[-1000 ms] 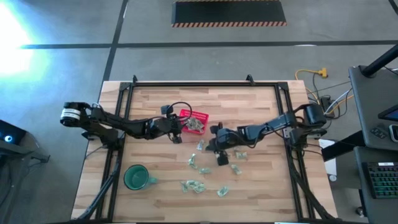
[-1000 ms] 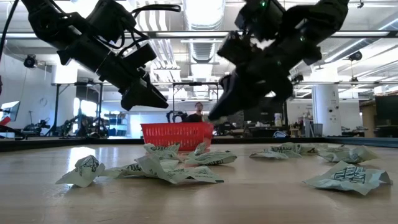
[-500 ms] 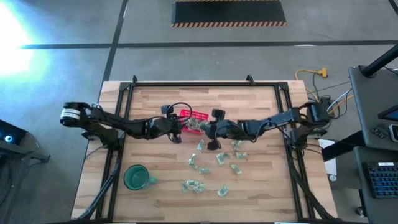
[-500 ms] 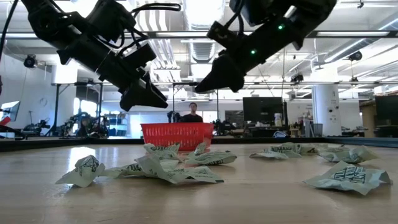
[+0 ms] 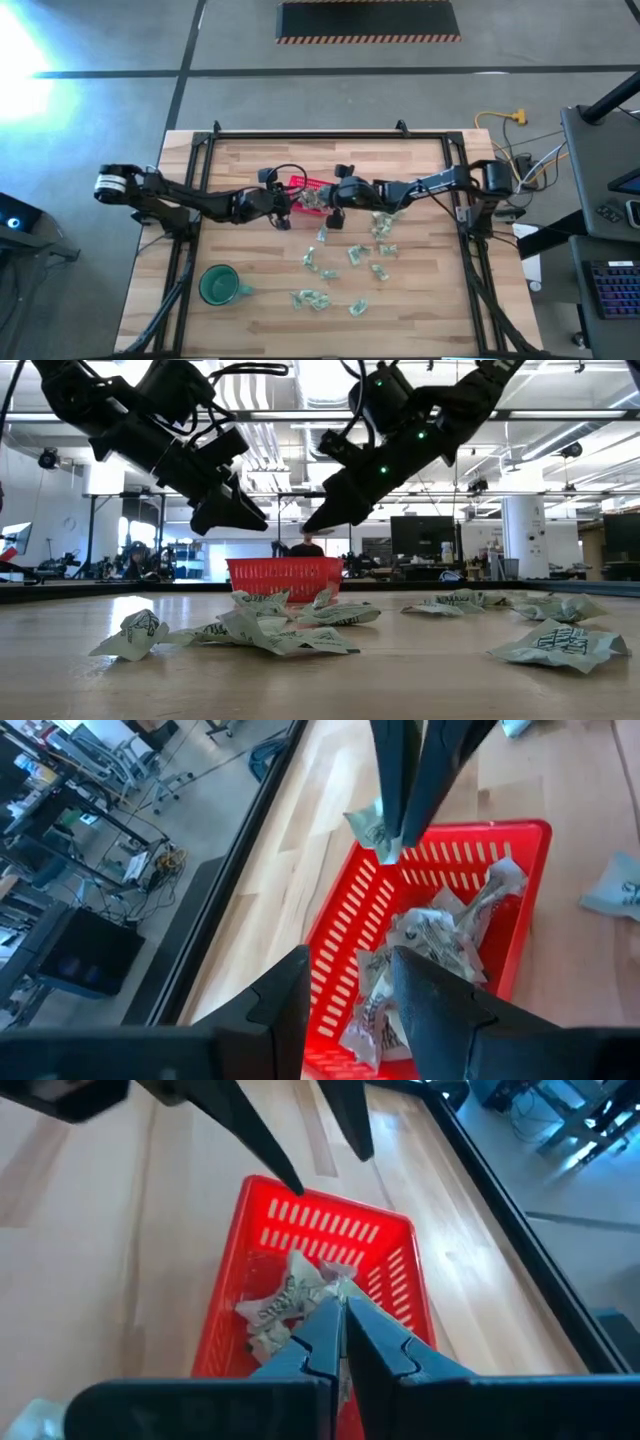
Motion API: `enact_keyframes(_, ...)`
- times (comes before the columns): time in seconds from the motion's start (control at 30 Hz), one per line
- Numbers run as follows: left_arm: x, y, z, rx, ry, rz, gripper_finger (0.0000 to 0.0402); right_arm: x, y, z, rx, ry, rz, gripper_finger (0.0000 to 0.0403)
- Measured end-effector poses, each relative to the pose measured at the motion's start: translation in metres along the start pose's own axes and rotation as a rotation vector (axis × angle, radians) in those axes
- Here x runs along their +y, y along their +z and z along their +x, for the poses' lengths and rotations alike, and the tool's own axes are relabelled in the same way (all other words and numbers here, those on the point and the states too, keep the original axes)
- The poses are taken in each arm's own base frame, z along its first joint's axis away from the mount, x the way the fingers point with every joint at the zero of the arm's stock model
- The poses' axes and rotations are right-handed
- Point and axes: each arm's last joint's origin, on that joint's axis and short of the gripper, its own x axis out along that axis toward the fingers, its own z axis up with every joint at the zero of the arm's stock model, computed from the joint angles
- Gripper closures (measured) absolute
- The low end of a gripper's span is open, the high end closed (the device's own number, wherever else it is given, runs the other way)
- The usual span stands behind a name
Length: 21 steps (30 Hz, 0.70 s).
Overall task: Pick and place items into bin
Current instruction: Put the stevia packet into the red bin
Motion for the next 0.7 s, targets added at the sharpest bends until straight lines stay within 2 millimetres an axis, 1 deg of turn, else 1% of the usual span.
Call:
enact_keyframes(0.17, 0.0008, 0.0000, -0.0013, 0.002, -0.001, 0.000, 0.0275, -0.0011, -0.0005, 0.0020, 0.003, -0.004, 0.020, 0.0394)
enact_keyframes(0.27, 0.0010, -0.0002, -0.0016, 0.005, -0.002, 0.001, 0.0275, -0.0028, -0.0009, 0.0018, 0.008, -0.007, 0.031, 0.0387)
enact_keyframes(0.6, 0.0005, 0.0000, -0.0019, 0.004, -0.003, -0.024, 0.0275, -0.0037, 0.0006, -0.0006, 0.011, -0.007, 0.025, 0.0310)
enact_keyframes(0.7, 0.0000, 0.0002, -0.0021, 0.003, -0.005, -0.026, 0.0275, -0.0031, 0.0018, -0.0040, 0.021, -0.003, -0.002, 0.0293)
